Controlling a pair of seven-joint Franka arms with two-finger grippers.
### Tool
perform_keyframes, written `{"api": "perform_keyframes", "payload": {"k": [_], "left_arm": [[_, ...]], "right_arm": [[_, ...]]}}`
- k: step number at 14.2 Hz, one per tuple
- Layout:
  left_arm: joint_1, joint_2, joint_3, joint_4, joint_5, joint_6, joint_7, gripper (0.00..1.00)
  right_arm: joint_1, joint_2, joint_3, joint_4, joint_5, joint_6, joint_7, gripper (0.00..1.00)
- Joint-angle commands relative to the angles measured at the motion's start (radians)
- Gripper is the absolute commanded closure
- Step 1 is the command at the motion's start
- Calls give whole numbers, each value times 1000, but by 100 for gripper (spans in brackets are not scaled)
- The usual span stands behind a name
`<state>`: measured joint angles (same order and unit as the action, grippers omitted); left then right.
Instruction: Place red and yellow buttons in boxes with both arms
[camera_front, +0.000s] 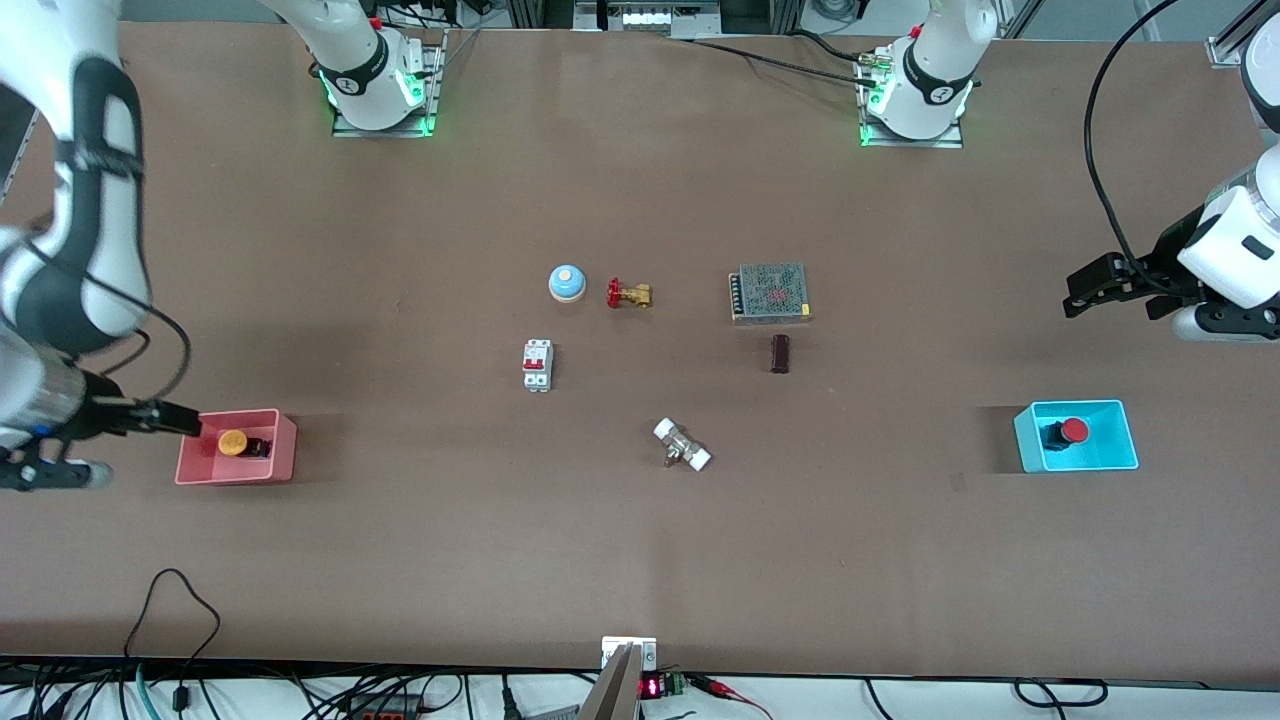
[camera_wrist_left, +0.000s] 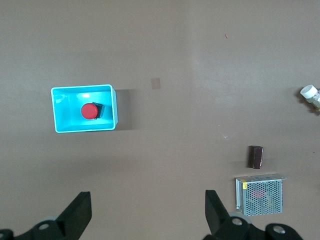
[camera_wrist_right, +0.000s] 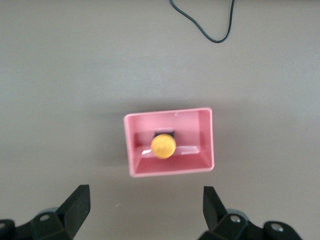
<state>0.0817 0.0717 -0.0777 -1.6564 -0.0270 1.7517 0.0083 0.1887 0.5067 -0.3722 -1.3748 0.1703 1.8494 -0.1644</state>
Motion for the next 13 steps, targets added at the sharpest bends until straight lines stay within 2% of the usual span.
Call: {"api": "perform_keyframes", "payload": {"k": [1, 2, 6, 10, 11, 12, 13], "left_arm": [[-116, -39, 122, -28, -1, -15, 22, 0], [-143, -41, 154, -28, -1, -17, 22, 0], [-135, -56, 153, -28, 1, -18, 25, 0], [-135, -107, 154, -39, 1, -21, 27, 0], [-135, -115, 153, -39, 2, -23, 25, 0], [-135, -119, 151, -39, 2, -23, 25, 0], [-135, -121, 151, -40, 2, -26, 25, 0]], "right_arm": [[27, -123, 13, -29, 11, -113, 81, 0], [44, -154, 12, -27, 5, -152, 91, 0], [60, -281, 7, -29, -44, -309, 118, 0], [48, -304, 10, -33, -66, -329, 112, 0], [13, -315, 22, -33, -63, -346, 112, 0], [-50, -321, 83, -33, -69, -355, 111, 0], [-130, -332, 173, -33, -109, -357, 111, 0]]}}
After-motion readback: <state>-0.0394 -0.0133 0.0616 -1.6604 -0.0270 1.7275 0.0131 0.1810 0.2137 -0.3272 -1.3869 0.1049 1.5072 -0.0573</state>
